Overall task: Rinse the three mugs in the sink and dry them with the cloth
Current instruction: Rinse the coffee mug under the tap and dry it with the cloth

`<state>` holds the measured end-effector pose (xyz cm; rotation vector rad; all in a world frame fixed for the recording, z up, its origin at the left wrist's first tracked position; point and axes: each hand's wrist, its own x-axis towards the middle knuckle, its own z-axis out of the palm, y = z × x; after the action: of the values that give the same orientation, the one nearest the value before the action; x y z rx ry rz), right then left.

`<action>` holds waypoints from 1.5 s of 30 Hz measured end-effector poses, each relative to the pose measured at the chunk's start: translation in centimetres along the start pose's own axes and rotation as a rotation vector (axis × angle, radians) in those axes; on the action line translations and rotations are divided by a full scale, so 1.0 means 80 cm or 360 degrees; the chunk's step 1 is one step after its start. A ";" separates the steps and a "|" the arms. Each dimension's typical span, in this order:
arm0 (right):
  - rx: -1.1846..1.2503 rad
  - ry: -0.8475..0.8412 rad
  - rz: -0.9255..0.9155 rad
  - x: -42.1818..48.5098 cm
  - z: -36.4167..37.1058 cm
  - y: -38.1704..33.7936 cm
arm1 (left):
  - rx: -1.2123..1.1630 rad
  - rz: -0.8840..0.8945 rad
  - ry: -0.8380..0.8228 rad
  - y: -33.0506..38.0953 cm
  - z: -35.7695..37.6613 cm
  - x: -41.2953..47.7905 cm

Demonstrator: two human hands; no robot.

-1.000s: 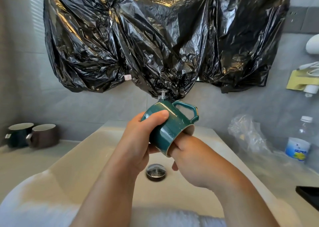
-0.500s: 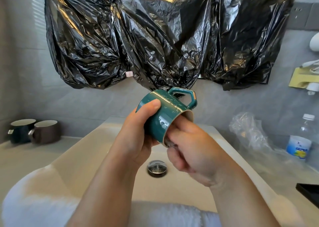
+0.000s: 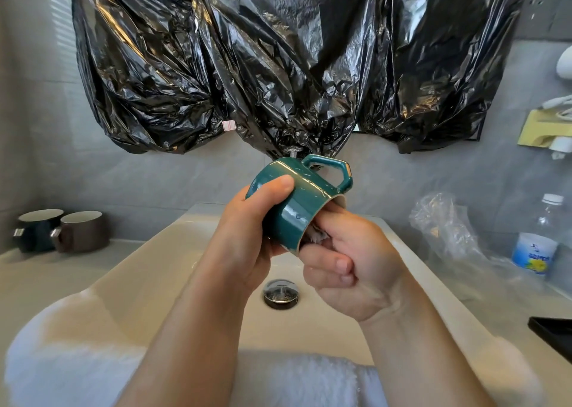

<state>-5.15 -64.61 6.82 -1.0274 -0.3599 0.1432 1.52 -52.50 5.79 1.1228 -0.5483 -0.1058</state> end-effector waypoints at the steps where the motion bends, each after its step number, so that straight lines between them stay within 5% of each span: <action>1: 0.0003 -0.0004 -0.0007 0.001 0.000 0.002 | 0.0014 0.0009 0.0013 0.000 0.000 -0.001; 3: -0.0285 0.0107 -0.0078 0.001 -0.003 0.004 | 0.0021 0.0014 0.0015 0.001 0.000 -0.002; 9: -0.1928 0.0654 -0.0195 -0.007 -0.008 -0.004 | 0.0197 0.0037 -0.0014 0.002 -0.004 -0.001; 13: -0.2623 0.0670 -0.0291 -0.003 -0.005 0.011 | 0.0106 -0.0149 -0.0016 0.005 -0.003 -0.001; 21: -0.1268 0.0288 -0.0161 -0.013 0.011 -0.003 | -0.0168 0.0043 -0.0072 0.003 0.007 0.000; 25: -0.0154 0.0153 -0.0039 -0.009 0.012 -0.010 | -0.0257 0.0116 -0.0116 -0.001 0.011 0.000; 27: -0.0010 0.0125 -0.0047 -0.004 0.015 -0.007 | -0.0286 0.0157 -0.0091 0.000 0.011 0.001; 29: -0.0321 0.0152 -0.0133 -0.003 0.017 0.000 | -0.0305 0.0164 -0.0053 0.001 0.009 0.002; 35: -0.2093 0.0296 -0.0347 -0.009 0.009 0.005 | -0.0333 0.0141 0.0035 0.004 0.000 0.005; 42: -0.2485 0.0239 -0.0383 -0.033 0.013 -0.016 | -0.0455 0.0154 0.0103 0.003 -0.008 0.010; 45: -0.2683 0.0310 -0.0635 -0.036 0.022 -0.012 | -0.0562 0.0162 0.0129 0.004 -0.014 0.012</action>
<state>-8.54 -64.51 7.81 -2.5563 -0.4799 -0.7602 2.84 -51.77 6.06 0.7508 -0.4907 -0.0651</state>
